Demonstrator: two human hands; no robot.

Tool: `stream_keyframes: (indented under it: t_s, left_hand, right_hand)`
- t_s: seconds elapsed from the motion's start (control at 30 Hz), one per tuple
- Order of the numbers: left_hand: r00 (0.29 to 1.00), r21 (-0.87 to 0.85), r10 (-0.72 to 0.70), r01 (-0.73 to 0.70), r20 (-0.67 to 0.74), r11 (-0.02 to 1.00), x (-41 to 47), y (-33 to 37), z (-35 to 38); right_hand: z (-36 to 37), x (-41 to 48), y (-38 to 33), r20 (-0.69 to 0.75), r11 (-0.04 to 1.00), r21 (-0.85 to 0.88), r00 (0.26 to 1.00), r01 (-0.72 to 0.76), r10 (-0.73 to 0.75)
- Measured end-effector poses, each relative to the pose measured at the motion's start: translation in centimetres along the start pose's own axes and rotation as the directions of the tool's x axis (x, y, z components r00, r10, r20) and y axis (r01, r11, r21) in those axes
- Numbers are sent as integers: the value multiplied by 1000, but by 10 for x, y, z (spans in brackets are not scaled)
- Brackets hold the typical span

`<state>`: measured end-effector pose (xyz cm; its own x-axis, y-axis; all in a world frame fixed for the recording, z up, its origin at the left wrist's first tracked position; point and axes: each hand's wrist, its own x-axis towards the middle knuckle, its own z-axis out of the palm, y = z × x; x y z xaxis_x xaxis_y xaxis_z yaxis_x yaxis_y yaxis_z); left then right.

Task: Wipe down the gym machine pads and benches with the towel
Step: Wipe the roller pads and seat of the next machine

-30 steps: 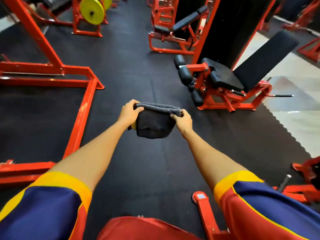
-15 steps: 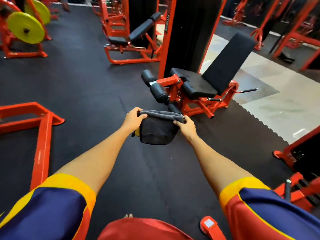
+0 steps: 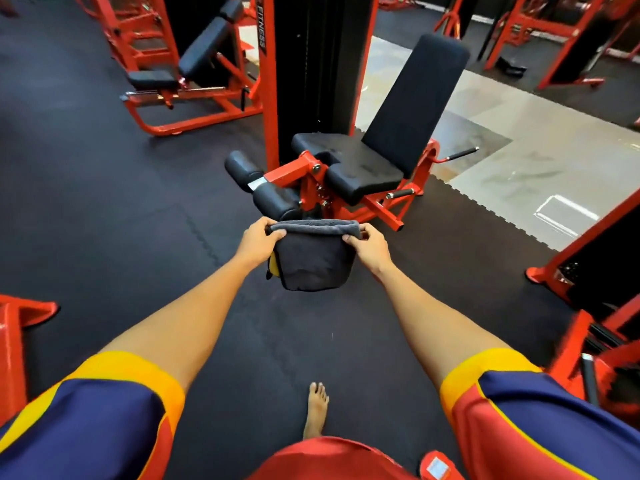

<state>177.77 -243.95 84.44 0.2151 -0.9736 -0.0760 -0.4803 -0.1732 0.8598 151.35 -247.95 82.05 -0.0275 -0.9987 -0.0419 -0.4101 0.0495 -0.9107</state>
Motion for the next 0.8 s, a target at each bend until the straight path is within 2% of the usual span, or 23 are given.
stream_keyframes:
  t_s: [0.2,0.43,0.6,0.8]
  left_hand:
    - [999,56,-8,5,45,998,96,11,36]
    - [983,157,-135,114,128,981,167,-21,54]
    - [939,235,-221,160,263,959,219,-52,58]
    - [877,272,-320,230,358,934,299,-84,62]
  right_hand:
    - [-6,99,13,6,999,-21,999,-41,41]
    - [13,187,22,117,997,-51,991,-63,69]
    - [39,242,38,181,989,-100,975,-110,127]
    - [89,343,34,286,978,-197,950,-67,123]
